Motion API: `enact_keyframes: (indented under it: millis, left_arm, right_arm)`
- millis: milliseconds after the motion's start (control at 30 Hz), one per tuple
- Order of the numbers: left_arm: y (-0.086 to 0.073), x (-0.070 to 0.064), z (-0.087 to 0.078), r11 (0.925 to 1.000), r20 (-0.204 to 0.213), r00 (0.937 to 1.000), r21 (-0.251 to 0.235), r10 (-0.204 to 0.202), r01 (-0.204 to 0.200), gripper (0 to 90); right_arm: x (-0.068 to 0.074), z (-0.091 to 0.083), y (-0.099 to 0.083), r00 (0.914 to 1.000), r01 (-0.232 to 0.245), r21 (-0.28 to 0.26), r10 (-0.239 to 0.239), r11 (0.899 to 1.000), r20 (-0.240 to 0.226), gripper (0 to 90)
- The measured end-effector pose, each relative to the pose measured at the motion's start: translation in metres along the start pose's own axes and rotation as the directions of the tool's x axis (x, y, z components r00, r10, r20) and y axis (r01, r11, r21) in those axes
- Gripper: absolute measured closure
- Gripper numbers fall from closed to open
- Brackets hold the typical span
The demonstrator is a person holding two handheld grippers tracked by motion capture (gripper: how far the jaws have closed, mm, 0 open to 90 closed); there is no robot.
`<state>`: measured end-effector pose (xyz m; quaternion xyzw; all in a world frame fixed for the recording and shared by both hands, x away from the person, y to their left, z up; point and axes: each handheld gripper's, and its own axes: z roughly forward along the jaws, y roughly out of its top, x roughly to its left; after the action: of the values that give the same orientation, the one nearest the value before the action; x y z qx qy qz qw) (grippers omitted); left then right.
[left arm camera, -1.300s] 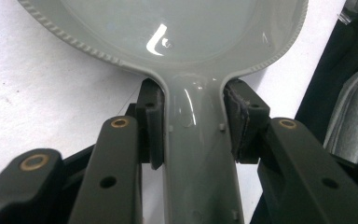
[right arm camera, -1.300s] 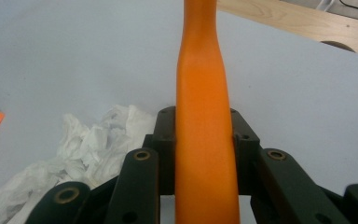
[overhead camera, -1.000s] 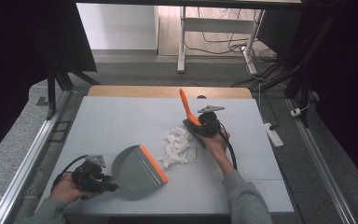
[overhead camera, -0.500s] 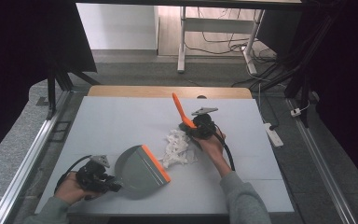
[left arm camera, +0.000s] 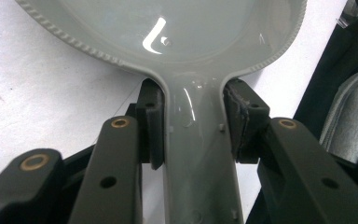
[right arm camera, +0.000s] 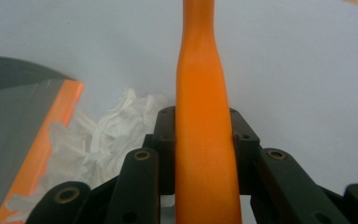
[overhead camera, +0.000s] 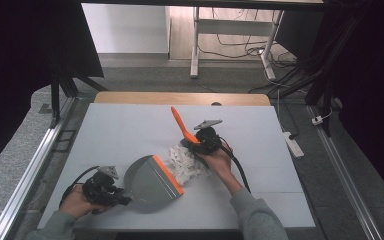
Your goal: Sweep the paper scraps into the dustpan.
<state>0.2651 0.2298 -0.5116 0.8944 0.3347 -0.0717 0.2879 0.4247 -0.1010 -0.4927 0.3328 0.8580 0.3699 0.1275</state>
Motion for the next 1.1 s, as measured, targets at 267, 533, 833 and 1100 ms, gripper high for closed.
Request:
enact_keyframes:
  millis: [267,533,833,1100]
  left_arm:
    - [0.001,-0.001,0.000,1.0000,-0.002,1.0000,-0.002,0.002,-0.002,61.4]
    - [0.001,-0.002,0.001,1.0000,-0.003,1.0000,-0.004,0.004,-0.004,61.4]
    - [0.002,-0.002,0.001,1.0000,-0.004,1.0000,-0.001,0.003,-0.004,61.4]
    - [0.002,-0.002,0.001,1.0000,-0.003,1.0000,-0.004,0.004,-0.004,61.3]
  right_arm:
    - [0.012,0.001,0.000,0.9997,0.023,0.000,-0.023,1.000,-0.004,70.3]
    - [0.023,0.003,0.002,0.9985,0.046,0.000,-0.046,0.999,-0.031,70.2]
    - [0.038,0.006,0.004,0.9951,0.072,-0.001,-0.072,0.997,-0.067,70.2]
    - [0.054,0.008,0.006,0.9881,0.112,-0.005,-0.112,0.994,-0.106,70.2]
